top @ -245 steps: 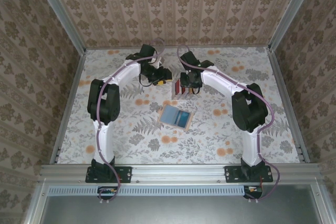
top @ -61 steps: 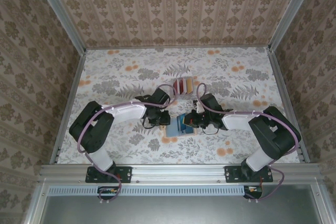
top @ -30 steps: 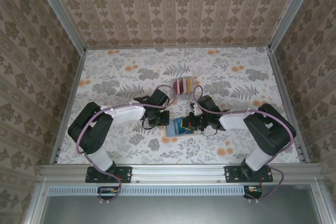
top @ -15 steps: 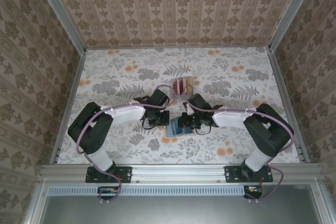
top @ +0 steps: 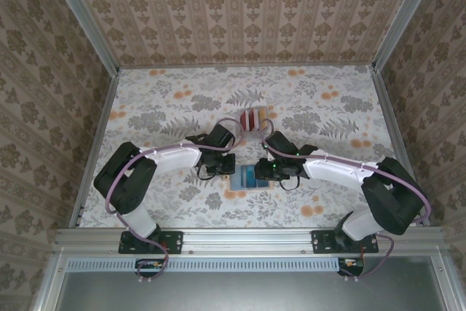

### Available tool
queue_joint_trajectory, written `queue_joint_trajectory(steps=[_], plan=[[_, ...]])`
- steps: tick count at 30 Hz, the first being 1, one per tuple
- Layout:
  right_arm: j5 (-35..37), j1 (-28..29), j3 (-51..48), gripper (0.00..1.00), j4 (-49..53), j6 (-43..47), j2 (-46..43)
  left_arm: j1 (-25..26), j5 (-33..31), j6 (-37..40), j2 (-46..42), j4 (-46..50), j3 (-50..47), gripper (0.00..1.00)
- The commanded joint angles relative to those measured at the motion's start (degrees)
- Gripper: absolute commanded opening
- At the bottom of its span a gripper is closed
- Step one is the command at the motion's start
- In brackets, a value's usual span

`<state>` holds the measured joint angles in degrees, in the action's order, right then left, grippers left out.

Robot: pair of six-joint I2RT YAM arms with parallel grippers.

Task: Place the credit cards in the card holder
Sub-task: Insert the credit card into the card slot.

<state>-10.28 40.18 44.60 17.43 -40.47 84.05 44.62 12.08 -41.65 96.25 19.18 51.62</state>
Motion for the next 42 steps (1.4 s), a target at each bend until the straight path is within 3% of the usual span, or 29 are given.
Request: queue_joint_trajectory(steps=[1, 4, 8, 33, 42], plan=[[2.4, 0.1, 0.8, 0.23, 2.9, 0.6, -0.8, 0.5, -1.3, -0.8, 0.6, 2.2, -2.1, 0.08], [2.1, 0.1, 0.5, 0.16, 1.2, 0.5, 1.2, 0.5, -1.3, -0.9, 0.5, 2.2, -2.1, 0.08], [1.5, 0.8, 0.9, 0.13, -0.9, 0.2, 4.4, 0.6, -1.4, -1.1, 0.2, 2.2, -2.4, 0.08], [4.2, 8.1, 13.5, 0.13, 3.1, 2.9, 16.7, 1.2, -1.8, -1.7, 0.0, 1.3, -2.5, 0.09], [6.2, 8.4, 13.4, 0.13, 4.8, 3.1, 15.2, 1.1, -3.1, -1.4, -1.6, 2.7, -2.7, 0.1]])
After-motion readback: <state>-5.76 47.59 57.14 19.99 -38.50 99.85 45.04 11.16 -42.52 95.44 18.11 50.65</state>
